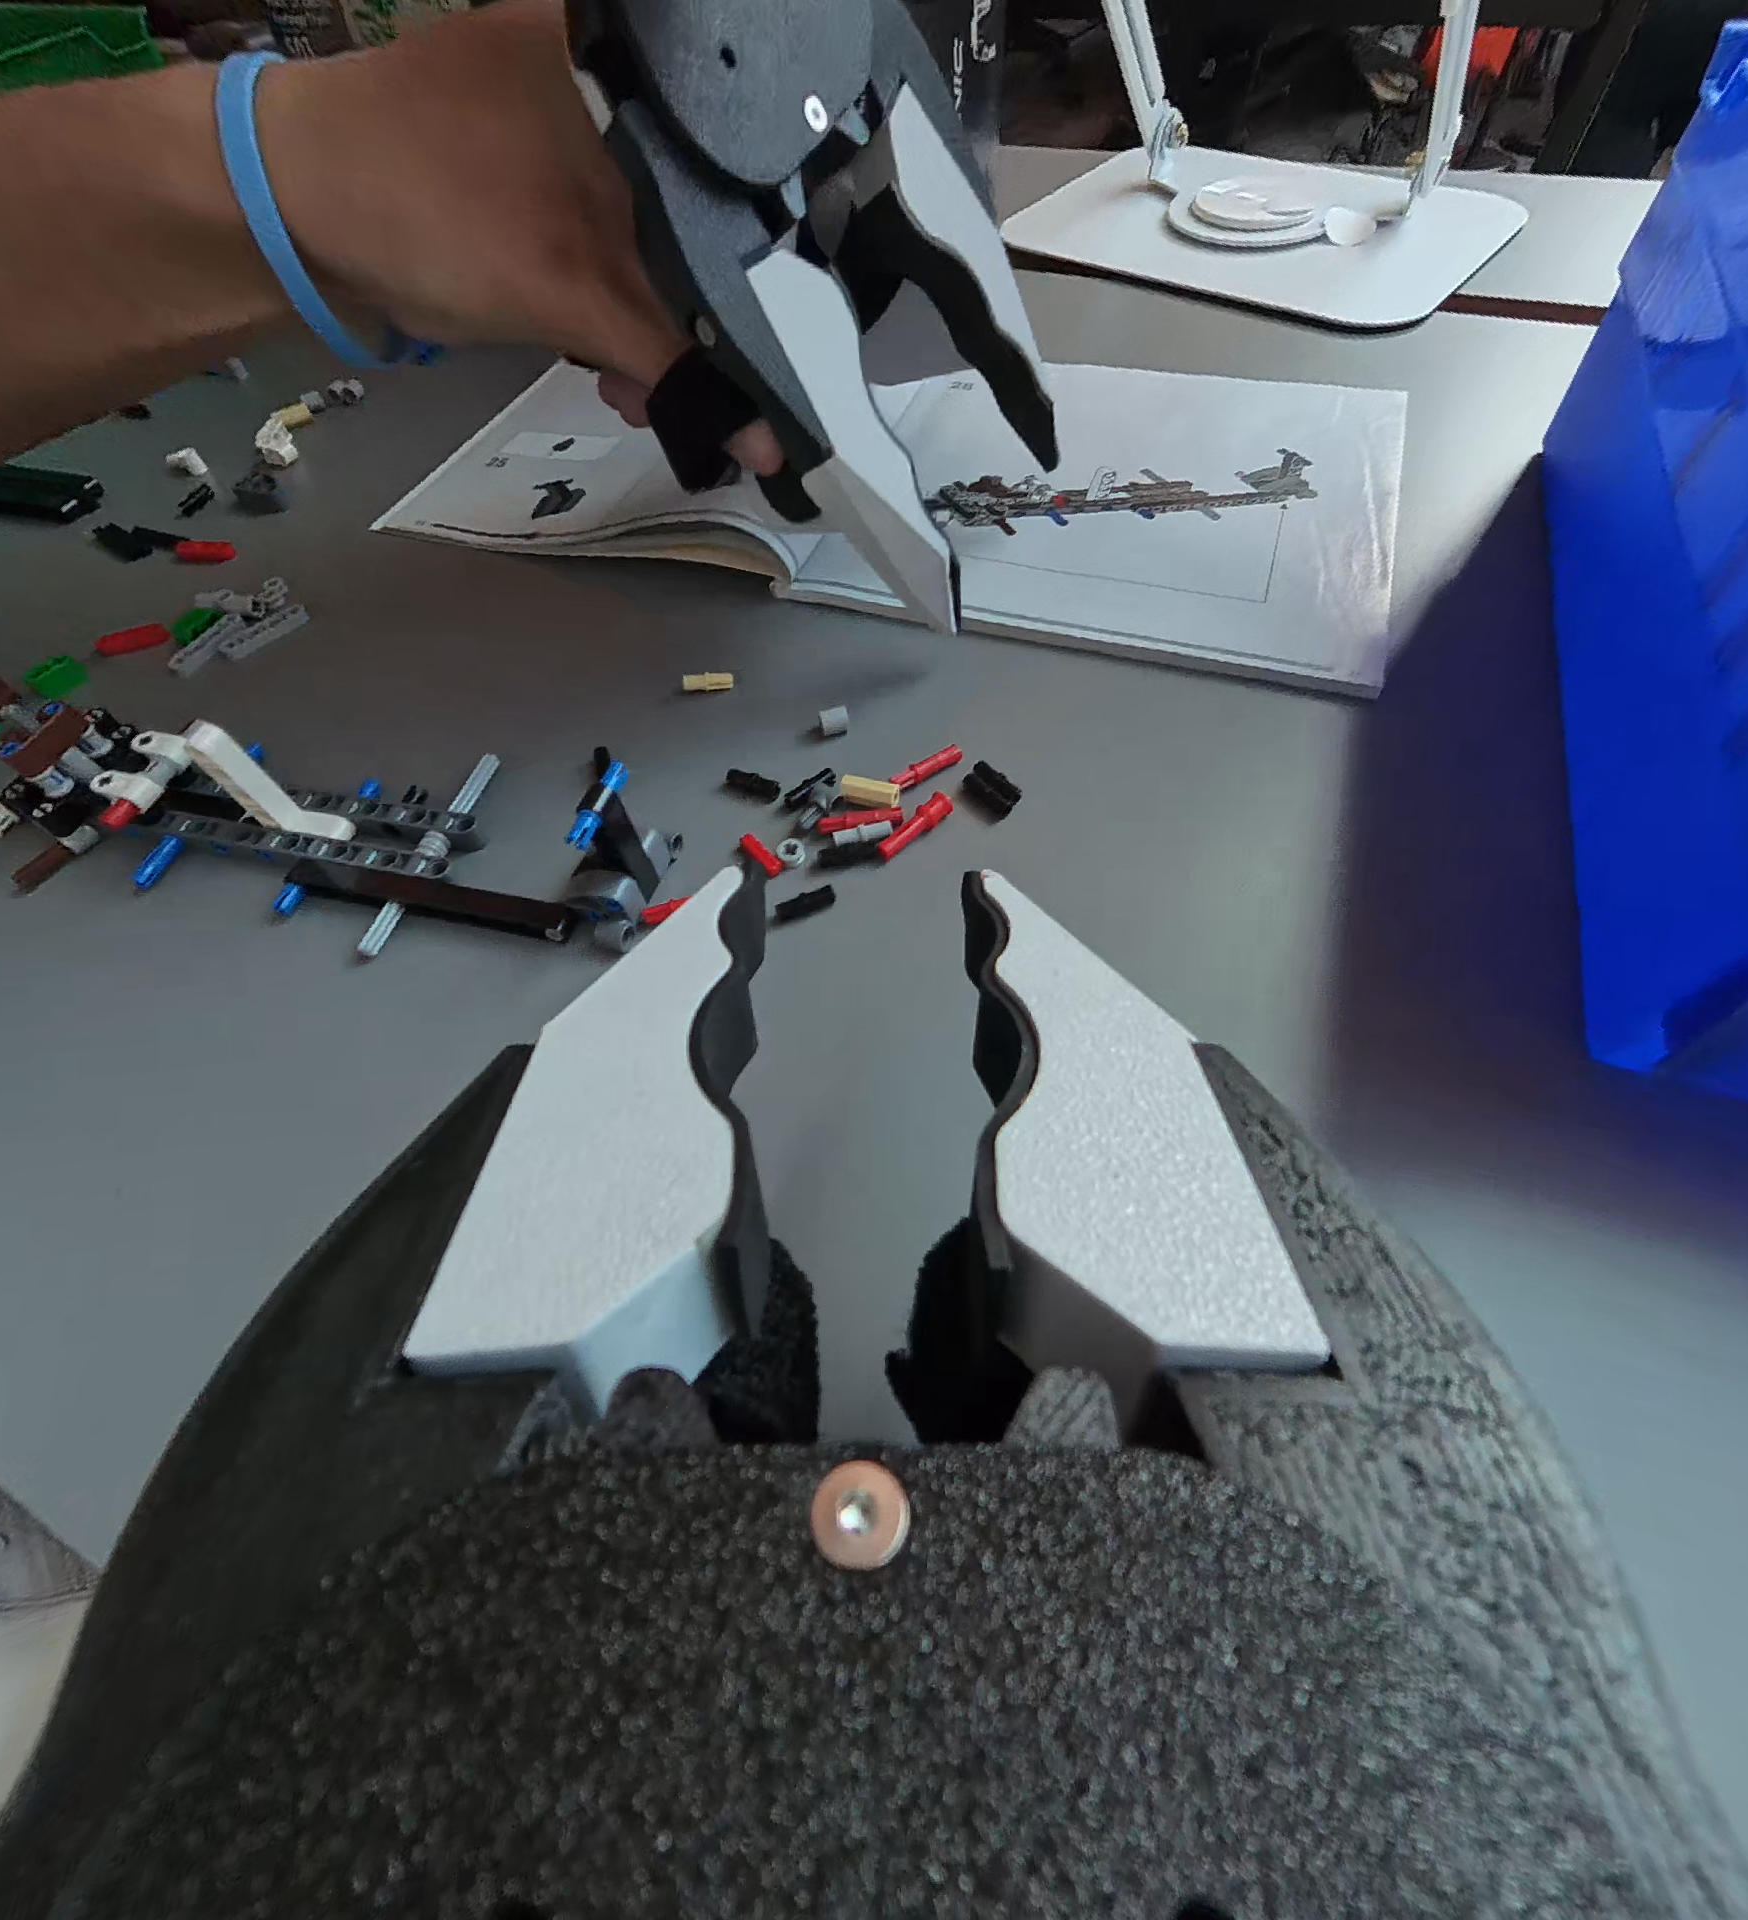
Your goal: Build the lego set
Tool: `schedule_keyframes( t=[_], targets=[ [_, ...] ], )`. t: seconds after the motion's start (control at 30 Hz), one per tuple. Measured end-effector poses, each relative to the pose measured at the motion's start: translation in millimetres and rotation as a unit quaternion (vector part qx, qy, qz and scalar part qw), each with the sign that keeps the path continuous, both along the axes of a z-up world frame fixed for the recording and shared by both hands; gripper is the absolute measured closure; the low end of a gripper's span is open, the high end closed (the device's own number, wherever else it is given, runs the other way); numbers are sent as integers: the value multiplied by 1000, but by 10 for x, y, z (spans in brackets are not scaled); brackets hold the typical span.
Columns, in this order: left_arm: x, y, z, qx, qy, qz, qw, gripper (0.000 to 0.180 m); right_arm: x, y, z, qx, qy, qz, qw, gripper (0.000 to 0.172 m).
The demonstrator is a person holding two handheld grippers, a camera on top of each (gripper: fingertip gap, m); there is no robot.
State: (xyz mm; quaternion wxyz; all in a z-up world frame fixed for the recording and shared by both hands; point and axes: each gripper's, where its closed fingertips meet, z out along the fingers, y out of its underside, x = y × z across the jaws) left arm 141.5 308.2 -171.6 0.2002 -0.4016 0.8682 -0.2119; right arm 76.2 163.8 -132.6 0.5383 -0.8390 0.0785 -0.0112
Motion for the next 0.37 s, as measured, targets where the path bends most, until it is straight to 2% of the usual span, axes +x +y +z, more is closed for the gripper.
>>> schedule_keyframes(
  t=[0.07,0.37],
  targets=[
    [17,34,-59,15,-6,2,1000,114,95,85,10,3,2,-3,1000,136],
    [7,-36,-107,-72,2,4,997,133,630,451,-38,-17,2,-53,998,137]
  ],
)
